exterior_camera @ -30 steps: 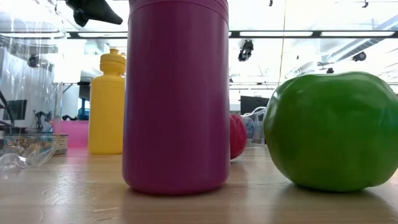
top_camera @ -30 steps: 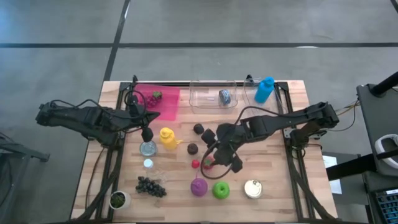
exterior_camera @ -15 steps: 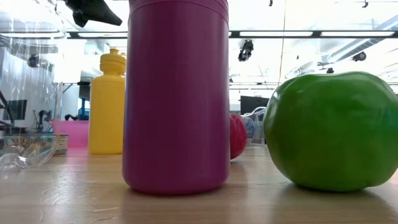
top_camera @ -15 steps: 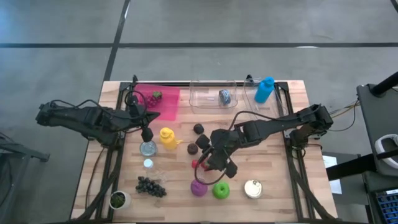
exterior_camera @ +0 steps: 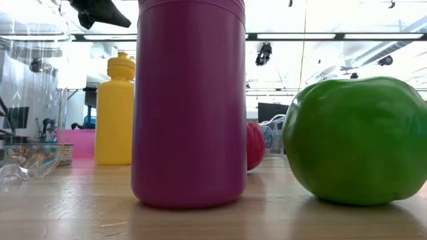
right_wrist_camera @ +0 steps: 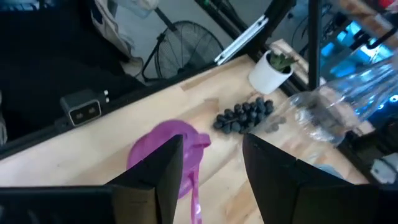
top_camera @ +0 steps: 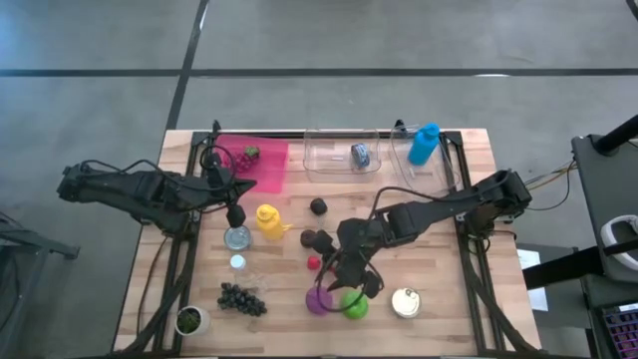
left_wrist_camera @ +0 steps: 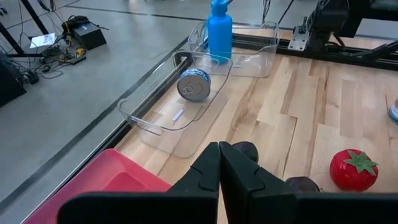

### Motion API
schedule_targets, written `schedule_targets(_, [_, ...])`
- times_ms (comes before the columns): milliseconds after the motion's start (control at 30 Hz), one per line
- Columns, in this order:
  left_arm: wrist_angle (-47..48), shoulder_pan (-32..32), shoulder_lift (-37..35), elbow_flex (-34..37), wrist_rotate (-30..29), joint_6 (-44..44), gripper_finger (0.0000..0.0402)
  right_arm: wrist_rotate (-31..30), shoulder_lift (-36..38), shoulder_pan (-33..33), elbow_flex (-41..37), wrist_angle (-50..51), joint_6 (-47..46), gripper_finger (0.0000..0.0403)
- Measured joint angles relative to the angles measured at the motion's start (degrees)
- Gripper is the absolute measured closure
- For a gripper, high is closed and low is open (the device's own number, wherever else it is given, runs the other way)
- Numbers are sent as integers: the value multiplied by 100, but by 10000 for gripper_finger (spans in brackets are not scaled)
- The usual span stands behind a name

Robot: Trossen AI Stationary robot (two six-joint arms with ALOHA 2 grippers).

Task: Pick & Place Food Item
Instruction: Put the purple water bottle into the right transparent bin

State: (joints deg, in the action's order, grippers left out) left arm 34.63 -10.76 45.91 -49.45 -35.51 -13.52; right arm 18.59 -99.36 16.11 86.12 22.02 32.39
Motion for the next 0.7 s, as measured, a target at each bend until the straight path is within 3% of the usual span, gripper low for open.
schedule_targets(433, [-2, 2, 0, 29, 13, 0, 394, 23, -442, -15, 89, -177, 58, 247])
schedule_targets(700, [0, 2, 0, 30, 13, -2, 394, 517, -417, -10, 172, -140, -212, 261])
